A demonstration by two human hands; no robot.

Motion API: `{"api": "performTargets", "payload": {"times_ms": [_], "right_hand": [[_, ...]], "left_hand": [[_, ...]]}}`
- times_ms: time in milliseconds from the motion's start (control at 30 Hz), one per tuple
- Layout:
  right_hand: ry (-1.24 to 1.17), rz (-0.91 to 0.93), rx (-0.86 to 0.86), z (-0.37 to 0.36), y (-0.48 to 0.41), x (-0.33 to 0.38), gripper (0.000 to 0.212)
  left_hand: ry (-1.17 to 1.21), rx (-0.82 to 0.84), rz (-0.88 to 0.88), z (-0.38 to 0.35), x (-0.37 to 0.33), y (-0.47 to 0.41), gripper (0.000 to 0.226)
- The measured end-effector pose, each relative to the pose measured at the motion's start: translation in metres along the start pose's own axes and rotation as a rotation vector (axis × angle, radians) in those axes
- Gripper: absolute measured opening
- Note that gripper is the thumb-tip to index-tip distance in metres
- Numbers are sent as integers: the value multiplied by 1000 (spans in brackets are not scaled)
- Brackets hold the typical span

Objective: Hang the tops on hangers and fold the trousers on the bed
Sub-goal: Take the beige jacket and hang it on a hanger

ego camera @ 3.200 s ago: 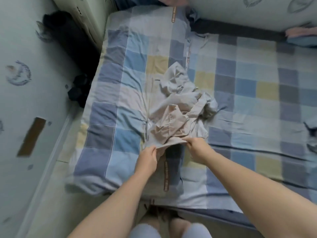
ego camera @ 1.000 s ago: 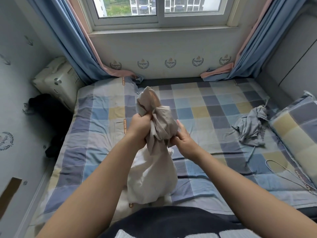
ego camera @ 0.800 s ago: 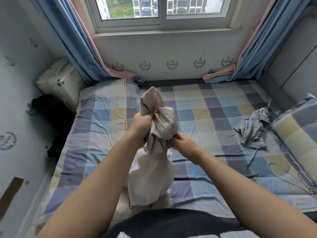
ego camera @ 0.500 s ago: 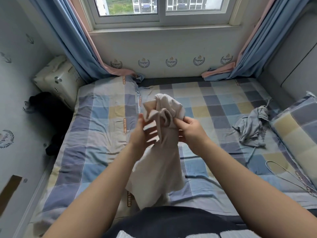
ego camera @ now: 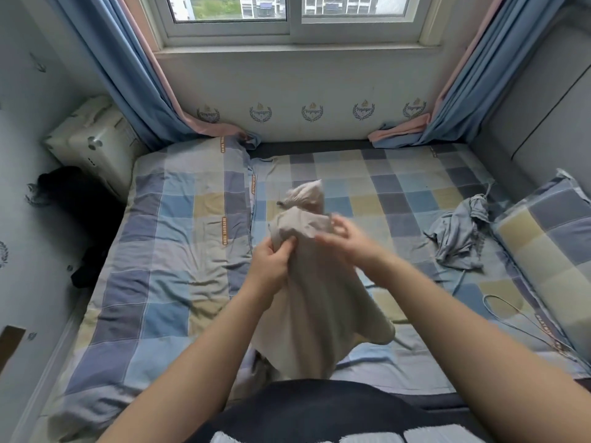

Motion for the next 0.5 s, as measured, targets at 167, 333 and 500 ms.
{"api": "performTargets", "payload": {"times_ms": [167,333,500], "right_hand": [[412,-185,49,-9,22,-99,32],[454,-256,-217,18,32,-108,25],[241,-47,-261,21,23,-44,14]], "left_hand": [[92,-24,-79,12,-30,-7,13],[-103,-51,-44,29,-30,-16,15],[-328,202,12,4,-17,-5,39]]}}
Point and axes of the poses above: each hand's wrist, its own y-axis away from the middle knuckle, its own z-axis out of the back of the hand, x = y × z, the point moved 7 cm from there along -y, towards the middle knuckle, and after that the axes turned 10 degrees about x, right-handed, at the moved point
